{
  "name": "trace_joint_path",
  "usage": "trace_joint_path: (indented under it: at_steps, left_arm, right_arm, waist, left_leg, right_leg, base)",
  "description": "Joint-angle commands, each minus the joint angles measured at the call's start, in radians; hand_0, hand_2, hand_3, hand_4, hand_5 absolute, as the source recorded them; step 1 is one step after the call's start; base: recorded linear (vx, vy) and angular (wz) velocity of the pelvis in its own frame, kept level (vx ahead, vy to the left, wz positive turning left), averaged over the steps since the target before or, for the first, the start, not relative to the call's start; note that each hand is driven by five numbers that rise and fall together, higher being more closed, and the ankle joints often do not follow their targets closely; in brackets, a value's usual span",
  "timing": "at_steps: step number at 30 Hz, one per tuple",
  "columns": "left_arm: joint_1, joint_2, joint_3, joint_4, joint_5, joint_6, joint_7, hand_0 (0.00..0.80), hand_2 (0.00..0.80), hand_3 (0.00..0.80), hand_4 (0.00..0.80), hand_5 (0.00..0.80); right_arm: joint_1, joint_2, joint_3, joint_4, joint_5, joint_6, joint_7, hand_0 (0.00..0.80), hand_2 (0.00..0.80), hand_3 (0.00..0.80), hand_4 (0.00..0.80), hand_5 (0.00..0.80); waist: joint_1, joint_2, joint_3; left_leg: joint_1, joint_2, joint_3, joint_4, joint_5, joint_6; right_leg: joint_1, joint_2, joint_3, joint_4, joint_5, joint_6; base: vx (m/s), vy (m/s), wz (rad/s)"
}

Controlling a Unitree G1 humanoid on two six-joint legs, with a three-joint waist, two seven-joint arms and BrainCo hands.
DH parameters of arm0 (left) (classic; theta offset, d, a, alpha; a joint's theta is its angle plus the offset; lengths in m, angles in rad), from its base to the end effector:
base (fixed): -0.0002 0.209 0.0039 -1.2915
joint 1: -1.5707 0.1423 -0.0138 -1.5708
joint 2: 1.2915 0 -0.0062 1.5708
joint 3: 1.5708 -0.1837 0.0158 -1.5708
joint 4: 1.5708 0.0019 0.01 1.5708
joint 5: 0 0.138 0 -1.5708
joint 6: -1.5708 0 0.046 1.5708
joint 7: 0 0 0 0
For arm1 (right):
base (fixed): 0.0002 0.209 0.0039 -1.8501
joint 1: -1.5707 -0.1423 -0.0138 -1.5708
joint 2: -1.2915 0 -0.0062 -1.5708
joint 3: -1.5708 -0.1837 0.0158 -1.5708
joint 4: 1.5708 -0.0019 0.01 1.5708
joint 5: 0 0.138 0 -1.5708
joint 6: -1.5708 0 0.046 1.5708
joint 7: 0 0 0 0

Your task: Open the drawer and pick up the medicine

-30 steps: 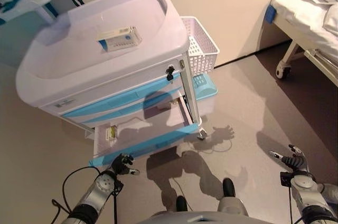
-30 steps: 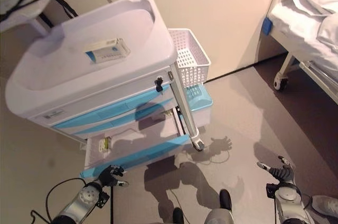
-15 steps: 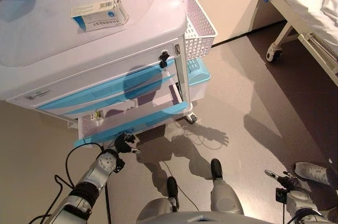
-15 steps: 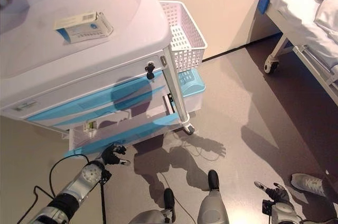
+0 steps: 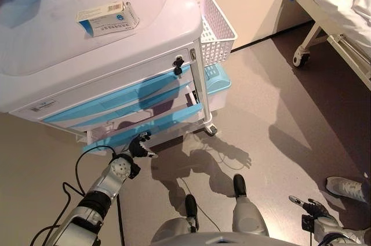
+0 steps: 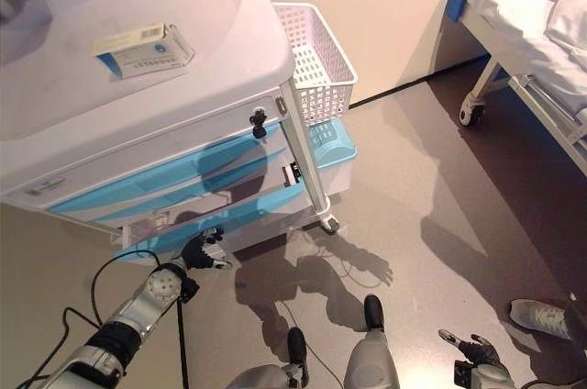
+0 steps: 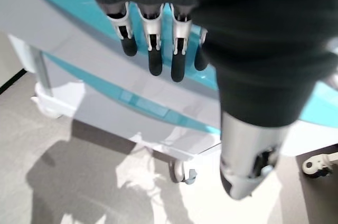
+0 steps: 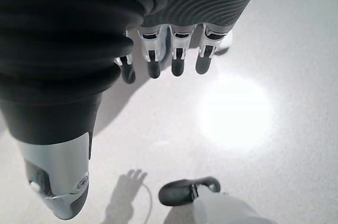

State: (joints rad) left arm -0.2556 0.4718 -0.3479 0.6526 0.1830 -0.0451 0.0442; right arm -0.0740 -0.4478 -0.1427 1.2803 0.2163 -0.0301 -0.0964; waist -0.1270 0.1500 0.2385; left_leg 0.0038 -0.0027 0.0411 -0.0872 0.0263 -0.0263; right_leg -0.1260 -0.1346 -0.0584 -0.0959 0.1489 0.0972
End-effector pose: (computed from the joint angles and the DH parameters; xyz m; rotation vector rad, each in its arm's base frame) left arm 0.2279 0.2236 -0.0087 0.7808 0.3852 -0.1896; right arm 0.0903 -0.3113 -0.0792 -0.1592 1.0660 -0.5983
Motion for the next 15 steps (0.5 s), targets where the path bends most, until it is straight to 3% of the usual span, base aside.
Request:
trace_joint_path:
  at_steps: [1,15]
  left_arm:
    - [-0.106,0.079,0.009,0.012,0.034,-0.025,0.042,0.0,0.0,0.0,0.0,0.0]
    - [-0.255,0.257,-0.009,0.043,0.041,-0.027,0.063,0.0,0.0,0.0,0.0,0.0]
  right_arm:
    - [-0.005,-0.004,0.037,0.029,-0.019,0.008,-0.001,0.0,0.0,0.0,0.0,0.0]
    - [-0.031,0.006,0.083,0.01,-0.015,0.0,0.005,0.0,0.0,0.0,0.0,0.0]
  waist:
    - [-0.02,-0.036,-0.042]
    - [-0.023,-0.108,0.003]
  left_leg:
    - [-0.093,-0.057,-0.041,0.025,0.01,0.012]
    - [-0.172,-0.043,-0.025,0.049,0.016,0.014]
  right_leg:
    - [-0.028,-0.024,-0.001,0.087,-0.066,0.058]
    - [-0.111,-0.011,0.015,0.094,-0.039,0.059]
  base:
    - [0.0,0.0,0.0]
    - [-0.032,-0.004,-0.03]
